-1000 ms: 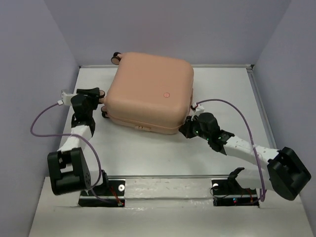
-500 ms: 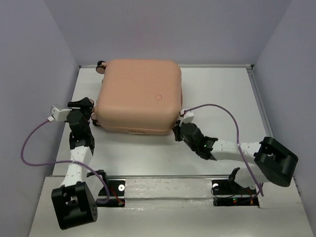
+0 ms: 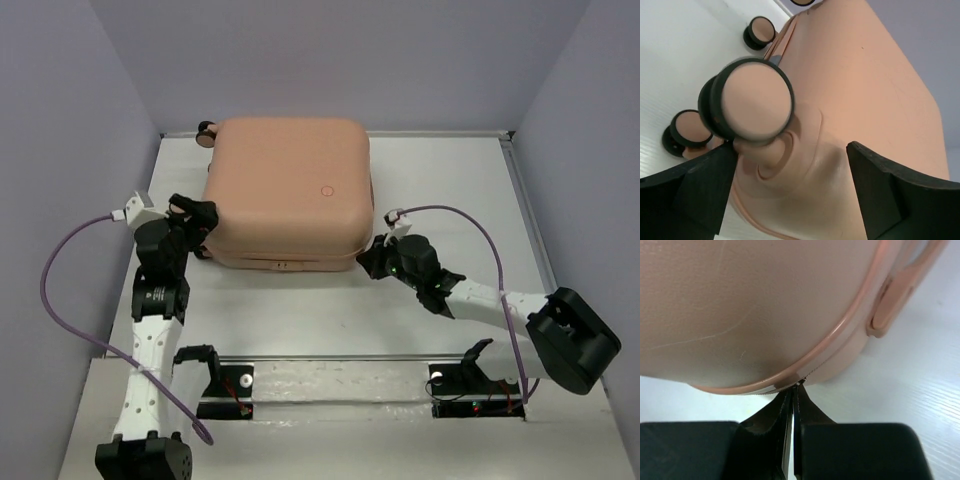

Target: Pack the luggage

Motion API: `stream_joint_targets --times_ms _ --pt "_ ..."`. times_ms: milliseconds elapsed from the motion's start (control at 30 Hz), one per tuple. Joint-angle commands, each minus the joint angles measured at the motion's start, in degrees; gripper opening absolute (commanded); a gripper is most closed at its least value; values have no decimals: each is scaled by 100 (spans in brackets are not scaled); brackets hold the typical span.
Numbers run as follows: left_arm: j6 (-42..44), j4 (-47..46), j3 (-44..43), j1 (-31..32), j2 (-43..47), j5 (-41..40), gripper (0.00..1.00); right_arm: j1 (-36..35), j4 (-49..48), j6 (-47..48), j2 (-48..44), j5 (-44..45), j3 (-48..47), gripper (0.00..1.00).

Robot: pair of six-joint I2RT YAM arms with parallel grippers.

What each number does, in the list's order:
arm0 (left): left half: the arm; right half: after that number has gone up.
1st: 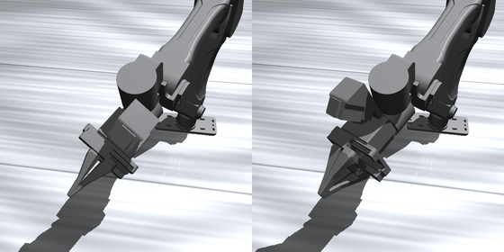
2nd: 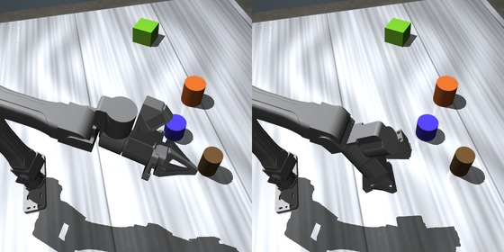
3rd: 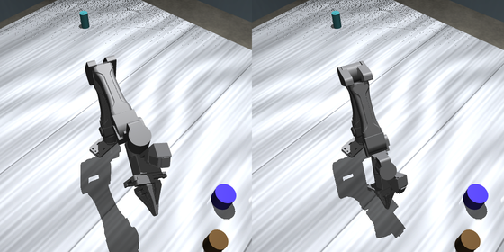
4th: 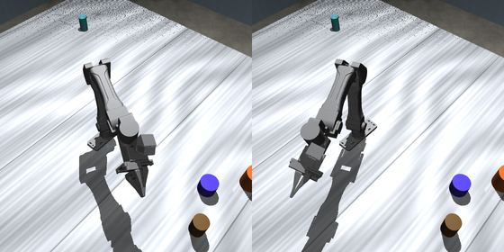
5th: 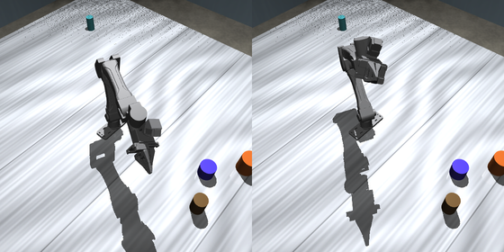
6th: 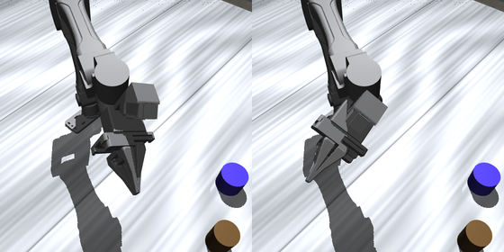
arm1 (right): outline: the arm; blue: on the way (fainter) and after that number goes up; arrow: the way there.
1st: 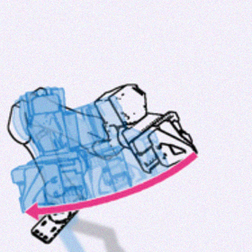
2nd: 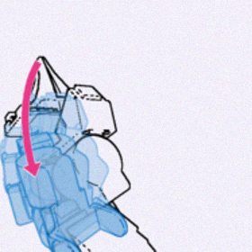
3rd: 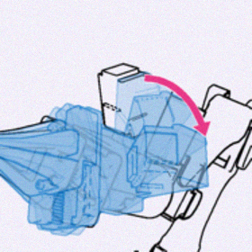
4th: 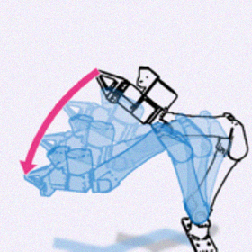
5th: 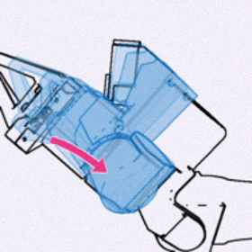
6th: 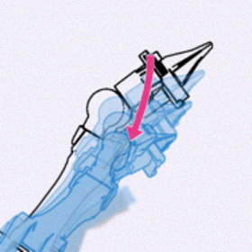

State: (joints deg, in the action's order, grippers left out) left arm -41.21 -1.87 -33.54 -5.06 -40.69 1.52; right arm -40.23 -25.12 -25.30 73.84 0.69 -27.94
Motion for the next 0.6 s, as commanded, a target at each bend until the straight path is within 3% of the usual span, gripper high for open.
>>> stream_joint_targets --times_ms 0,100,200,267,300,433,500,567 --pt "1262 643 -1275 198 578 454 90 -319 -652 -107 -133 -1264 -44 7" --pt "1537 1056 -1401 461 850 384 76 -266 -564 -19 -90 -1334 -185 7" --pt "1686 1189 -1008 882 1001 795 43 -266 -537 51 -54 -1361 -211 7" --pt "1590 1180 -700 1207 931 1166 37 -266 -494 43 -80 -1326 -203 7" --pt "1512 1119 -315 1766 914 1114 34 -214 -459 43 -98 -1308 -177 7" --pt "1028 408 286 3605 712 403 32 -214 -353 25 -239 -1256 -97 7" --pt "782 -47 339 4552 135 -89 32 -214 -257 16 -352 -1168 -53 7" --pt "729 -462 348 5021 -393 -414 34 -214 -116 25 -432 -1089 17 7"
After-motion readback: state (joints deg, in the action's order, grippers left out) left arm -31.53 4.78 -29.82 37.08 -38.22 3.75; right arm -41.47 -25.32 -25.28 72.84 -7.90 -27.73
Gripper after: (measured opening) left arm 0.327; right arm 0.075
